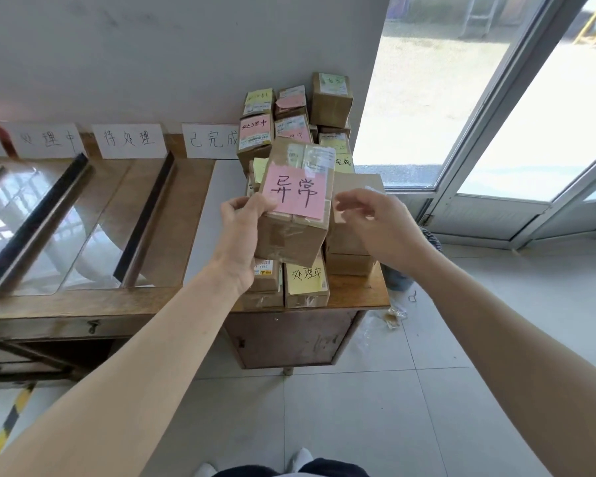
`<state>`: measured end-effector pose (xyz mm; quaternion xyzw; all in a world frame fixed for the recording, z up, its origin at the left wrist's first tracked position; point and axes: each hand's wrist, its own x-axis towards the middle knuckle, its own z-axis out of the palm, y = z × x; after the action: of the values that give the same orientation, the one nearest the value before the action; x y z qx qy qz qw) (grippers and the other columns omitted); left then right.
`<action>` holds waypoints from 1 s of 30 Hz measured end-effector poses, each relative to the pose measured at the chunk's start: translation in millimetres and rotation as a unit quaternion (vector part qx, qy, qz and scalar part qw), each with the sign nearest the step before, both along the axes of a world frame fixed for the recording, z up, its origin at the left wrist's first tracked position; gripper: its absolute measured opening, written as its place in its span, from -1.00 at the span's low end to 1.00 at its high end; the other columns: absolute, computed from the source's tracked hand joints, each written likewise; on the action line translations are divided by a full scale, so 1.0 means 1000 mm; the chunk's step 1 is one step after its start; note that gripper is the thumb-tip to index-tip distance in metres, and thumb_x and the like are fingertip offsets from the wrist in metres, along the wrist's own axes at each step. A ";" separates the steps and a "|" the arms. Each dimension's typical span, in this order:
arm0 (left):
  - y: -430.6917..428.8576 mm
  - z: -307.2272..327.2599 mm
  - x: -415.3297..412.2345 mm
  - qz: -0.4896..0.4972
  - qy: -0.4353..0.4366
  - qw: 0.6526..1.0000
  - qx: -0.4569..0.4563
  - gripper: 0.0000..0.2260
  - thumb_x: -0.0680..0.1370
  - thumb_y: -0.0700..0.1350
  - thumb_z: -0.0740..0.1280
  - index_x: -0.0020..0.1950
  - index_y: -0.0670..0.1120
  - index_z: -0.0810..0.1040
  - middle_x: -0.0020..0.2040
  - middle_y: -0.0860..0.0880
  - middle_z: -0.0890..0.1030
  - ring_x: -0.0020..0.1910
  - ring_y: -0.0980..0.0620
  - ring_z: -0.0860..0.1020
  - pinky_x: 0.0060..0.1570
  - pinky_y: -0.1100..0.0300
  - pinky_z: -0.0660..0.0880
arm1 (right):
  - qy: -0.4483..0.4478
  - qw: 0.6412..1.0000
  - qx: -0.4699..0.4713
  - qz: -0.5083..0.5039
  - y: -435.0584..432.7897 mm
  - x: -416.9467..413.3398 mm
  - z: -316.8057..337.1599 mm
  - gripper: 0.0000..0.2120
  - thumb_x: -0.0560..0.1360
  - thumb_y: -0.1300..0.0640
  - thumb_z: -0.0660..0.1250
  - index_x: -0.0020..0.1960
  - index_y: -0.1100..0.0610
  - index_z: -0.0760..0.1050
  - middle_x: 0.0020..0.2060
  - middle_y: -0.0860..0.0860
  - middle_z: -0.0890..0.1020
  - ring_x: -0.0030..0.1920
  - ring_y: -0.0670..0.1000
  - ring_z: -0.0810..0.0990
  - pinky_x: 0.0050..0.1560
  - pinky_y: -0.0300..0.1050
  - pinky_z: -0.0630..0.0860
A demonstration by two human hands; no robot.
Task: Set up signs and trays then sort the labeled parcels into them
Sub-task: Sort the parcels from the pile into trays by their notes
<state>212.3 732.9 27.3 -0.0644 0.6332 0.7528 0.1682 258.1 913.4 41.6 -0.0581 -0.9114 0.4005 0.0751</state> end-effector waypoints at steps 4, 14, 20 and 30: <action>-0.006 -0.008 -0.005 0.011 -0.004 1.000 -0.008 -0.52 0.42 0.01 0.32 0.30 -0.09 0.38 0.05 -0.08 0.60 -0.13 0.04 0.55 0.00 -0.03 0.53 | -0.004 0.986 -0.013 -0.166 0.033 -0.021 -0.023 -0.64 0.55 0.15 0.25 0.34 0.15 0.41 0.23 0.02 0.53 0.23 -0.02 0.47 0.23 -0.11 0.39; 0.013 -0.030 -0.013 0.044 -0.032 0.998 -0.022 -0.69 0.47 -0.08 0.30 0.19 -0.03 0.34 -0.04 -0.04 0.55 -0.14 0.03 0.52 -0.10 0.06 0.45 | -0.233 0.883 -0.345 -0.219 0.075 -0.036 -0.067 -0.72 0.55 -0.13 0.23 0.15 0.01 0.44 0.05 0.05 0.53 0.12 0.11 0.50 0.12 0.07 0.50; 0.033 -0.039 -0.017 0.014 -0.043 0.998 -0.050 -0.67 0.47 -0.05 0.30 0.21 -0.03 0.34 -0.07 -0.03 0.57 -0.10 0.01 0.52 -0.13 0.09 0.44 | -0.216 0.872 -0.389 -0.204 0.081 -0.040 -0.071 -0.86 0.58 -0.01 0.21 0.03 0.03 0.48 -0.11 0.04 0.54 -0.08 0.11 0.56 -0.02 0.03 0.54; 0.041 -0.050 -0.017 -0.035 -0.060 0.996 -0.050 -0.44 0.28 0.07 0.29 0.28 0.01 0.42 0.07 -0.03 0.62 0.00 0.01 0.54 0.14 -0.13 0.42 | -0.214 0.858 -0.436 -0.168 0.089 -0.038 -0.081 -0.87 0.60 -0.01 0.18 0.08 -0.06 0.48 -0.10 0.03 0.53 -0.10 0.04 0.52 -0.07 -0.07 0.45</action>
<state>195.0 774.2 -23.0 -0.0955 0.6610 0.7084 0.2282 220.2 1002.5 -39.4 -0.3218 -0.6134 0.7157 -0.0887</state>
